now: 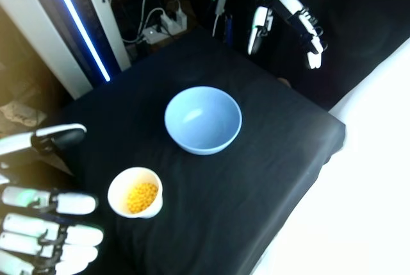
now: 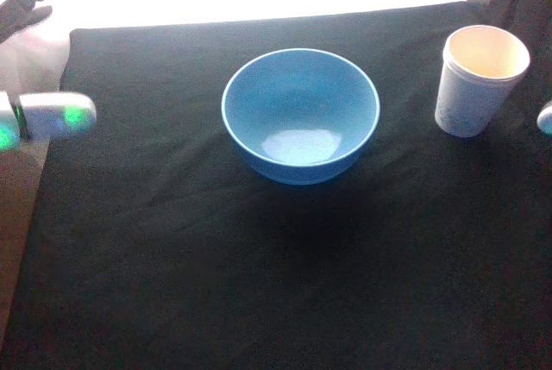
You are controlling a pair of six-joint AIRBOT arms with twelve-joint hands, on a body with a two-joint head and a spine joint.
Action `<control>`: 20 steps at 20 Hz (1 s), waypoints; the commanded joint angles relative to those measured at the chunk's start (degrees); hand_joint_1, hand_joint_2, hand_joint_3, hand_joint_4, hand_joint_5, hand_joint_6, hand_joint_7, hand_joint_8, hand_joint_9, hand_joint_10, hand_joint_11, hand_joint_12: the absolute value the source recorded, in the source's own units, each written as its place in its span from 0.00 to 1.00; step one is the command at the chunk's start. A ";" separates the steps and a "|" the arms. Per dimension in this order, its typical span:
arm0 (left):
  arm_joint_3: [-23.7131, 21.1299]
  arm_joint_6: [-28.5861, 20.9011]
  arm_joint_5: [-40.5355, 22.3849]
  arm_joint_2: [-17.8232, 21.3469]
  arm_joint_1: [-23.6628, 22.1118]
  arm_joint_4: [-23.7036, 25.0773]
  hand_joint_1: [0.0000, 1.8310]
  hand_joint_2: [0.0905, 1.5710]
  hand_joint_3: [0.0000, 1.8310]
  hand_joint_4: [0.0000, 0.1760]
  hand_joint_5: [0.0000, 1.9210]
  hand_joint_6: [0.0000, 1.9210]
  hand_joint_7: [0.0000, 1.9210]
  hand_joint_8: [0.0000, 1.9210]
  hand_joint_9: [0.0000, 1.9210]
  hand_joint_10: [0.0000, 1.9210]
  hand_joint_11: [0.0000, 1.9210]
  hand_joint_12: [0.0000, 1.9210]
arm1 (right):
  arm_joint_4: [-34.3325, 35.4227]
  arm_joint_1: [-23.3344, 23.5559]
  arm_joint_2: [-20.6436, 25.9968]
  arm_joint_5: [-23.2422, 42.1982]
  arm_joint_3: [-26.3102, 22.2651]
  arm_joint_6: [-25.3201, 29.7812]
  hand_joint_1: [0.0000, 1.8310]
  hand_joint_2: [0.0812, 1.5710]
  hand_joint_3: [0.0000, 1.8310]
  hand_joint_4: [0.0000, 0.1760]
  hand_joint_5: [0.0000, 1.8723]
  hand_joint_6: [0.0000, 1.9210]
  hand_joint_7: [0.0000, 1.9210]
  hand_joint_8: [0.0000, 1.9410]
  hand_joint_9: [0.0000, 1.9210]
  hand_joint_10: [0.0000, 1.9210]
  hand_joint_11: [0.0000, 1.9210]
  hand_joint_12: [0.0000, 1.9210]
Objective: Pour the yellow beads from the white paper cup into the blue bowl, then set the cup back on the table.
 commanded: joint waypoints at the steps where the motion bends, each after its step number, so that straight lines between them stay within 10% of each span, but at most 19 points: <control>1: 0.57 -0.44 -6.60 0.52 -0.64 -0.78 0.23 0.49 0.01 0.75 0.00 0.00 0.07 0.00 0.04 0.01 0.00 0.00 | 1.87 0.51 0.09 5.81 0.52 0.48 0.40 0.28 0.01 0.87 0.00 0.00 0.00 0.00 0.00 0.00 0.00 0.00; 3: 0.69 -0.44 -6.18 0.37 -0.64 -0.68 0.24 0.48 0.00 0.60 0.00 0.00 0.06 0.00 0.03 0.00 0.00 0.00 | 1.87 0.51 -0.47 4.94 0.92 0.60 0.37 0.27 0.01 0.86 0.00 0.00 0.00 0.00 0.00 0.00 0.00 0.00; 10: 0.98 -0.44 -5.63 -0.07 -0.82 -0.17 0.23 0.48 0.00 0.58 0.00 0.00 0.05 0.00 0.02 0.00 0.00 0.00 | 2.90 0.53 -3.03 1.51 4.75 3.51 0.33 0.28 0.01 0.66 0.00 0.00 0.00 0.00 0.00 0.00 0.00 0.00; 11: 1.10 -0.44 -5.43 -0.27 -0.94 -0.04 0.24 0.48 0.00 0.56 0.00 0.00 0.05 0.00 0.02 0.00 0.00 0.00 | 3.27 0.53 -3.86 0.63 5.89 4.43 0.32 0.29 0.01 0.75 0.00 0.00 0.00 0.00 0.00 0.00 0.05 0.02; 16: 1.39 -0.44 -5.07 -0.68 -1.34 0.38 0.23 0.48 0.00 0.56 0.00 0.00 0.04 0.00 0.01 0.00 0.00 0.00 | 4.85 0.54 -6.75 -3.92 9.51 5.35 0.34 0.29 0.01 0.07 0.00 0.00 0.00 0.00 0.00 0.00 0.00 0.00; 20: 1.56 -0.44 -4.81 -0.97 -1.55 0.58 0.22 0.47 0.00 0.45 0.00 0.00 0.04 0.00 0.01 0.00 0.00 0.00 | 6.03 0.54 -8.55 -6.41 11.59 5.96 0.35 0.30 0.01 0.00 0.00 0.00 0.00 0.00 0.00 0.00 0.00 0.00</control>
